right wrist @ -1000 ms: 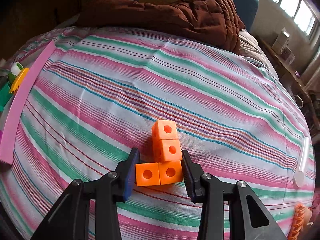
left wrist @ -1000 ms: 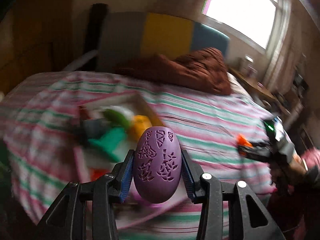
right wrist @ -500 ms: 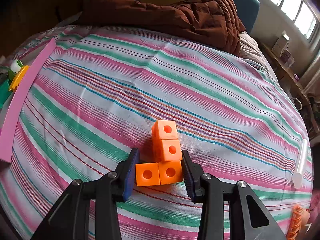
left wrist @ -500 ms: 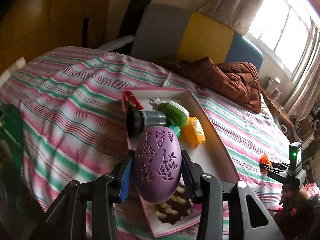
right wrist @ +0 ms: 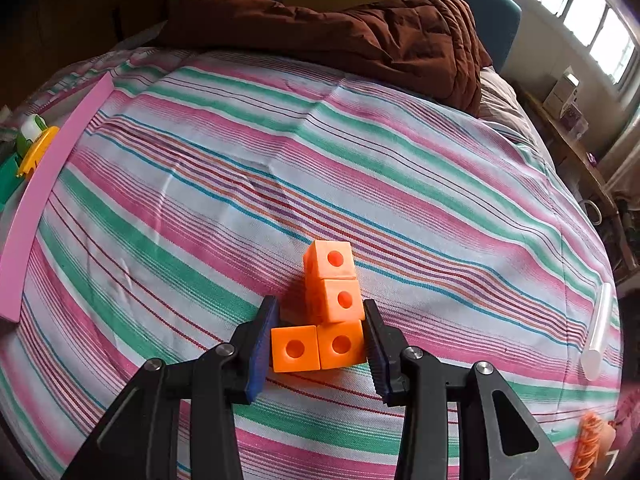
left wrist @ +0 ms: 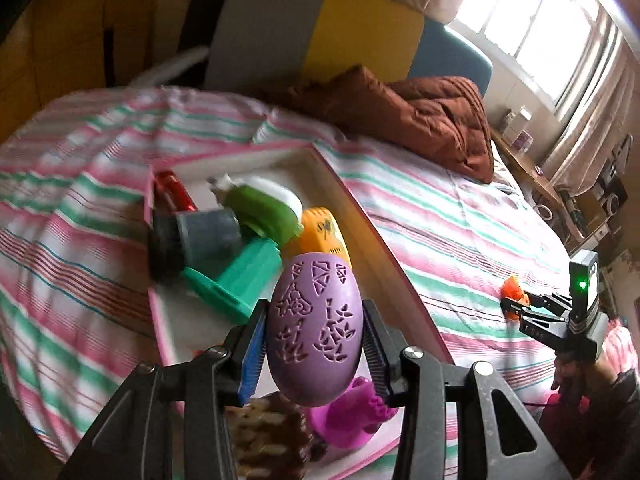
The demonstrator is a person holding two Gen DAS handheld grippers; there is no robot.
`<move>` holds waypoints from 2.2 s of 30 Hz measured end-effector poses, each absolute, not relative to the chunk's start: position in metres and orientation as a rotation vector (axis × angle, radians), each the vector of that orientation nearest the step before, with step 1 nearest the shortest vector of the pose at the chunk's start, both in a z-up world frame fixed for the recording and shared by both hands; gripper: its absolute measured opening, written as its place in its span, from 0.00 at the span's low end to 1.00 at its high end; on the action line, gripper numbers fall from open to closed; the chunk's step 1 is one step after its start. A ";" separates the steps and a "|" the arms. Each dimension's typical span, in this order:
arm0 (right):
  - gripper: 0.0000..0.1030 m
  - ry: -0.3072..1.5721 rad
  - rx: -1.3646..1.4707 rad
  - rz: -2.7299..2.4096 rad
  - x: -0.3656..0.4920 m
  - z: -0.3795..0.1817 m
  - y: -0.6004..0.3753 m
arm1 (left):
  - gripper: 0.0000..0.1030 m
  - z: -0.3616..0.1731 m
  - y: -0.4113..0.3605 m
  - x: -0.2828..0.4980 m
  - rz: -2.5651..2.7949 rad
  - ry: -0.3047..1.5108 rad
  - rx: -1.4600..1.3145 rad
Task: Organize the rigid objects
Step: 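Carry the lavender toy into the tray and open the left tool, then carry the orange cubes into the tray and open the right tool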
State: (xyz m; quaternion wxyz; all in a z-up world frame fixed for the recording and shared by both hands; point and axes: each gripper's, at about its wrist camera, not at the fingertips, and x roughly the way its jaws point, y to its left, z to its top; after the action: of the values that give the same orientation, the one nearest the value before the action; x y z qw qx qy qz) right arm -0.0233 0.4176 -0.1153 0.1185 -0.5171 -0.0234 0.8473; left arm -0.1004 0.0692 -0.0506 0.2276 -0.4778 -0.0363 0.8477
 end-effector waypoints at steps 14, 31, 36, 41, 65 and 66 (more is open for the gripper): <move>0.41 -0.099 -1.513 2.477 -0.023 -0.114 0.415 | 0.45 -0.078 0.073 -0.091 2.341 0.015 -1.387; 0.40 -0.090 -1.510 2.476 -0.023 -0.114 0.417 | 0.45 -0.024 0.043 -0.056 2.544 0.077 -1.179; 0.40 0.001 -1.526 2.456 -0.023 -0.113 0.422 | 0.45 -0.016 0.038 -0.049 2.580 0.094 -1.145; 0.40 0.073 -1.534 2.402 -0.023 -0.109 0.417 | 0.45 -0.016 0.032 -0.046 2.584 0.082 -1.144; 0.40 -0.002 -1.464 2.930 -0.062 -0.028 0.222 | 0.45 -0.024 -0.003 -0.040 2.629 -0.021 -1.191; 0.40 -0.014 -1.470 2.937 -0.064 -0.028 0.214 | 0.45 -0.024 -0.004 -0.040 2.631 -0.027 -1.195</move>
State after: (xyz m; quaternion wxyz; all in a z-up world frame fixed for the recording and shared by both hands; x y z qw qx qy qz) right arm -0.0639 0.2142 -0.0283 -0.0714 -0.4465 -0.0043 0.8919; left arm -0.0401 -0.0043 -0.0242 0.1253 -0.4102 -0.0091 0.9033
